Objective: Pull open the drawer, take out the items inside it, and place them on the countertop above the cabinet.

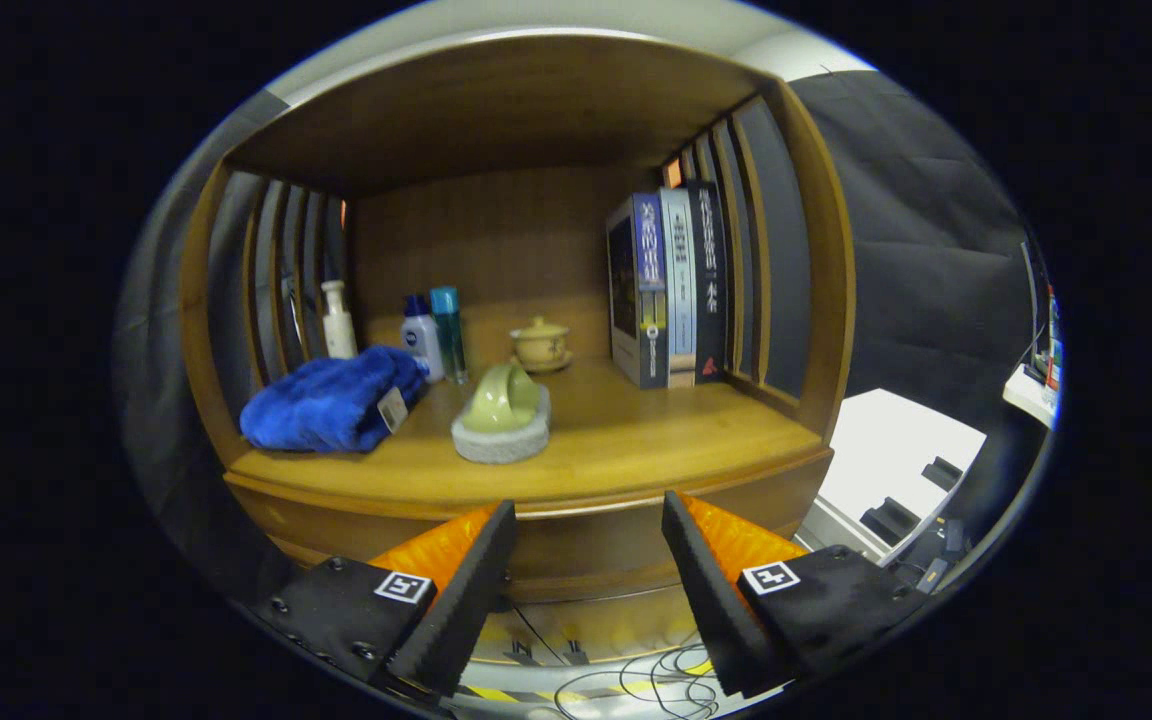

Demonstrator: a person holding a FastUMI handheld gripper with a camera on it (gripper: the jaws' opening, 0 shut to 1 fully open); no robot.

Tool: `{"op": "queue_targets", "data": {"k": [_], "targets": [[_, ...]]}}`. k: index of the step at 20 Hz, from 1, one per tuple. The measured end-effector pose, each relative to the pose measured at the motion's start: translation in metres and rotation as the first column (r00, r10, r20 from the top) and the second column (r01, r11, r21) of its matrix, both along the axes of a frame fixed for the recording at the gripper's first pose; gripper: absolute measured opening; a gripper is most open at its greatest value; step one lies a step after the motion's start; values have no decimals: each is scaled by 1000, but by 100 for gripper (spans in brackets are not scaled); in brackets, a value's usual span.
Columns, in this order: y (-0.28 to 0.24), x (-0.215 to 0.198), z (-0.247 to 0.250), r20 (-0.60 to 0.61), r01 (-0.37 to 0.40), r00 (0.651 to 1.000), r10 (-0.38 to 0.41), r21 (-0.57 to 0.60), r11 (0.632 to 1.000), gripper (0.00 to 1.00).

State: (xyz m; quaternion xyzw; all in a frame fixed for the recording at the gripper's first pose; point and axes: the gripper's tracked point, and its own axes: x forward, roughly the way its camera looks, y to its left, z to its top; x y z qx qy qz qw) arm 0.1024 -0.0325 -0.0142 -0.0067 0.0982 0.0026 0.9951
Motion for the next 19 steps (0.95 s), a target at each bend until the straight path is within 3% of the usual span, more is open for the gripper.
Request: {"op": "queue_targets", "data": {"k": [5, 11, 15, 19], "targets": [[10, -25, 82, 77, -28, 997, 24, 44, 999, 97], [20, -53, 165, 152, -70, 986, 71, -13, 997, 97], [28, -60, 192, 187, -95, 978, 92, 10, 995, 97], [30, -63, 188, 176, -98, 980, 96, 2, 995, 97]]}}
